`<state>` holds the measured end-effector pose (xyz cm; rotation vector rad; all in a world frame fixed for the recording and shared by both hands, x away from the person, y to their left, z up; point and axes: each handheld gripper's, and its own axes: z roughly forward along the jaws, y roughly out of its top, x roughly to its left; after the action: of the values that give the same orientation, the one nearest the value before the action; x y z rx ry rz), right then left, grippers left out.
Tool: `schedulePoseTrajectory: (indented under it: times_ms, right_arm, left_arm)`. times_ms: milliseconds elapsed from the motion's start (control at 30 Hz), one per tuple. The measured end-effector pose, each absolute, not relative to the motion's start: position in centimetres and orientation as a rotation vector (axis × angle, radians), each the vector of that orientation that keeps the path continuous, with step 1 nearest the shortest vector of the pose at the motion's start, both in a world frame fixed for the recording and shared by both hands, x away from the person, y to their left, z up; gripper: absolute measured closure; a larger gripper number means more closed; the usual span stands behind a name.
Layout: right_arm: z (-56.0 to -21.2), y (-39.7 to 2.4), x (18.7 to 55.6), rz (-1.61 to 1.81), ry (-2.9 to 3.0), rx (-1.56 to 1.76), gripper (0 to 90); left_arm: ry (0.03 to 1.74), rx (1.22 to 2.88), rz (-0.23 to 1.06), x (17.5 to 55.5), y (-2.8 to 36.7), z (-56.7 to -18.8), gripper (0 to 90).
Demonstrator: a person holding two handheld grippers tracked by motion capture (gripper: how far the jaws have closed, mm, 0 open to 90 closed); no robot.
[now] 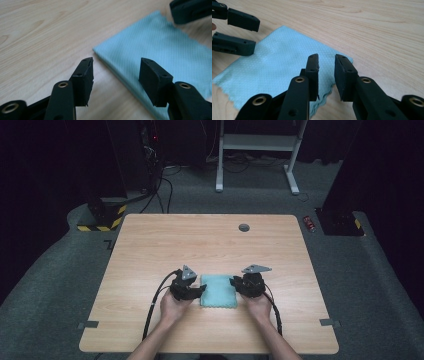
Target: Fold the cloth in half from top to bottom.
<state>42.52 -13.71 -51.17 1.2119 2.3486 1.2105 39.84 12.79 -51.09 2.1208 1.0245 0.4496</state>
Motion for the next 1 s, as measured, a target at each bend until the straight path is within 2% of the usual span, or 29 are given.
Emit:
schedulePoseTrajectory:
  times_ms: [300, 500, 733, 1000]
  right_arm:
    - [-50.7, -14.3, 41.1, 1.188, 2.331, 1.134, 72.3]
    - [-50.5, -14.8, 40.6, 1.179, 2.323, 1.140, 71.2]
    - [-50.5, -16.3, 40.2, 1.178, 2.303, 1.154, 68.3]
    - [-50.5, -18.3, 39.4, 1.172, 2.255, 1.195, 66.2]
  left_arm:
    - [1.000, 2.109, 0.441, 37.5, 13.4, -51.5, 43.0]
    - [0.996, 2.138, 0.440, 37.2, 13.3, -52.0, 42.8]
    - [1.017, 2.033, 0.344, 36.7, 14.3, -51.2, 39.5]
    - [1.053, 1.983, 0.367, 35.9, 16.4, -50.2, 38.9]
